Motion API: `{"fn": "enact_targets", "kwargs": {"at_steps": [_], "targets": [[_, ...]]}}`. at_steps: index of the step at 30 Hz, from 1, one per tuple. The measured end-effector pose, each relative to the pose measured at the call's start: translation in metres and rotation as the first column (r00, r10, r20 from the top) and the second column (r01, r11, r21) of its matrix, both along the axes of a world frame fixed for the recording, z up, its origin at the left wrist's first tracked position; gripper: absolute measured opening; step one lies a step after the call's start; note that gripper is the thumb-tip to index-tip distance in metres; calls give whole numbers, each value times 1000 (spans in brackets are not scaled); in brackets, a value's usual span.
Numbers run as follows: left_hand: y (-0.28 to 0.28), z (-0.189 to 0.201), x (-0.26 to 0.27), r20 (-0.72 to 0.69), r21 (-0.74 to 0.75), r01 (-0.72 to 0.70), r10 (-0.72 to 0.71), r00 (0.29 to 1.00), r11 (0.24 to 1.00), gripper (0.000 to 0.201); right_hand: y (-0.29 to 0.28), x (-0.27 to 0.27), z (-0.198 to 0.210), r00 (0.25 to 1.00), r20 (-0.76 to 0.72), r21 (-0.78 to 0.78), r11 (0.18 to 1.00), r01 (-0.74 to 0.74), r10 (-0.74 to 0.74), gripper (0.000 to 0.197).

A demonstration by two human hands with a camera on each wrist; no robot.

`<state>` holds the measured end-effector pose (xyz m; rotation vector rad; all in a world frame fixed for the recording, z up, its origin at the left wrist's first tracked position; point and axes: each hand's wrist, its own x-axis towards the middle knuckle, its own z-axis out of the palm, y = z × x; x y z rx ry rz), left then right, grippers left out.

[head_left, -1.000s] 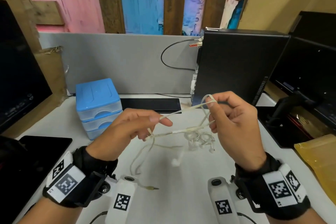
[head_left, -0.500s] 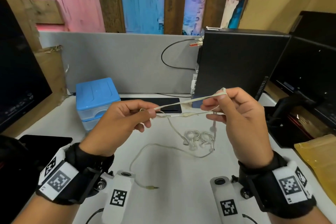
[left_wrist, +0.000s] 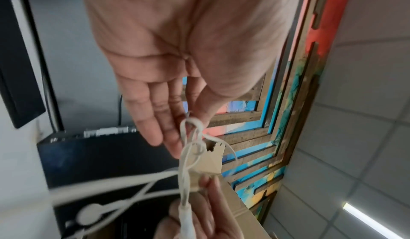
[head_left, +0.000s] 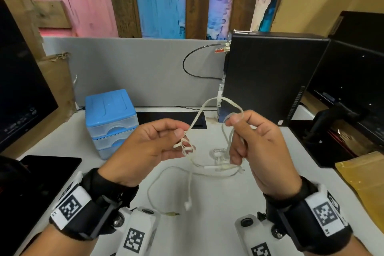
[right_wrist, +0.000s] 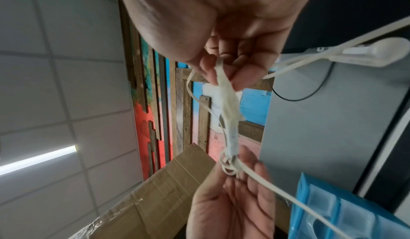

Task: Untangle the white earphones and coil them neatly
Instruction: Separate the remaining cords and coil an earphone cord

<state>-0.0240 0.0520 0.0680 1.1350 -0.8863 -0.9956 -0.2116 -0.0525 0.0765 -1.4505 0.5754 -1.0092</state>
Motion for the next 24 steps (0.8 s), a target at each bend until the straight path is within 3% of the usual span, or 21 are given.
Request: {"fn": "enact_targets", "kwargs": {"at_steps": [4, 7, 9, 11, 13, 15, 16, 20, 22, 24], "targets": [[0, 3, -10, 25, 1, -35, 35, 999, 999, 21, -1, 6, -9, 981, -191, 34, 999, -25, 32, 18], [0, 3, -13, 13, -9, -58, 58, 998, 998, 18, -7, 6, -14, 907, -419, -5, 999, -41, 35, 40], [1, 4, -14, -17, -18, -64, 64, 998, 998, 17, -10, 4, -19, 841, -540, -125, 991, -39, -35, 53], [2, 6, -15, -35, -29, -64, 63, 997, 997, 15, -10, 1, -23, 778, -599, -327, 945, -26, -186, 50], [3, 9, -16, -21, -38, -71, 70, 997, 997, 12, -3, 1, -21, 833, -472, -490, 871, 25, -289, 31], [5, 9, -18, 19, -53, -72, 73, 997, 996, 12, 8, 2, -17, 940, -272, -517, 855, 38, -207, 24], [5, 9, -20, 33, -62, -65, 67, 997, 996, 13, 15, 4, -15, 961, -249, -490, 871, -16, -123, 27], [8, 9, -22, 65, -75, -18, 23, 998, 997, 16, 27, 8, -12, 898, -405, -347, 880, -325, 172, 17], [11, 10, -18, 101, -81, 31, -23, 995, 996, 18, 22, 8, -12, 909, -351, -311, 887, -341, 226, 7], [12, 11, -12, 125, -79, 63, -53, 991, 995, 31, 13, 4, -11, 925, -263, -253, 906, -340, 274, 12]]}}
